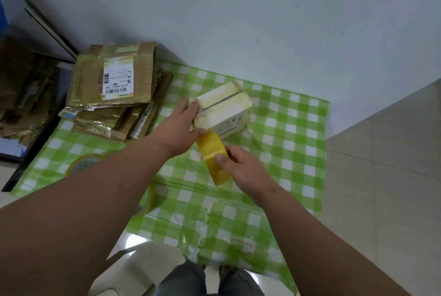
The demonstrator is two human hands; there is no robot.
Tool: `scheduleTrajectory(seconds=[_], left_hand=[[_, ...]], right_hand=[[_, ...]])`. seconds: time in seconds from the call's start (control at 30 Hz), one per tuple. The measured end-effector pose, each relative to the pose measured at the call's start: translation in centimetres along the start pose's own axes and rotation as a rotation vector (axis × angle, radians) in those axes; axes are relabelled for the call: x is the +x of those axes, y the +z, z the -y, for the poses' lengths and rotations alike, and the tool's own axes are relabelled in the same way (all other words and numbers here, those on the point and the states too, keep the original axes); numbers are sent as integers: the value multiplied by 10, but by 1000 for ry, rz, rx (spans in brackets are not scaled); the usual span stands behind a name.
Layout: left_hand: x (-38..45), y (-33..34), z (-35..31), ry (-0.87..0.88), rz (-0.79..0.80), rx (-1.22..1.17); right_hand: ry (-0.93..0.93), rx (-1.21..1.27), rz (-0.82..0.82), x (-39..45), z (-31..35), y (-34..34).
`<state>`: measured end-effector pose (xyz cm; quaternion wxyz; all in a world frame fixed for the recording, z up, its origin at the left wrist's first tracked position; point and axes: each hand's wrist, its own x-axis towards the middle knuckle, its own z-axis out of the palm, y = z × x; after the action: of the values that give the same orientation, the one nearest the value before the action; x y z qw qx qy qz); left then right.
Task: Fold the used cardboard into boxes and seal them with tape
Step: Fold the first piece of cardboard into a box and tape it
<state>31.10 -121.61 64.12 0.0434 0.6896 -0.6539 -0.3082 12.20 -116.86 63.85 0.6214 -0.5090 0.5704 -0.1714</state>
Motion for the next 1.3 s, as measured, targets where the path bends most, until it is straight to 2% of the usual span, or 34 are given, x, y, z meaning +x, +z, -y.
scheduleTrajectory(seconds=[0.3, 0.6, 0.67, 0.83, 0.9, 0.97, 1.13, 1.3], left_hand=[[1, -3, 4, 26, 86, 74], [-3, -1, 4, 33, 97, -2], [-5, 3, 6, 30, 56, -57], [-11, 9, 4, -18, -115, -12], [-16, 13, 3, -44, -238, -87], [-20, 20, 2, -73, -281, -168], [-26, 36, 6, -143, -129, -318], [-34, 45, 0, -203, -75, -473]], right_hand=[[8, 32, 14, -2, -16, 17], [61, -32, 41, -3, -36, 21], [79, -24, 57, -1, -36, 21], [126, -55, 101, 3, -34, 17], [114, -105, 133, 4, -35, 16], [105, -121, 157, 4, -36, 15], [155, -81, 181, 7, -38, 11], [208, -64, 201, 14, -35, 9]])
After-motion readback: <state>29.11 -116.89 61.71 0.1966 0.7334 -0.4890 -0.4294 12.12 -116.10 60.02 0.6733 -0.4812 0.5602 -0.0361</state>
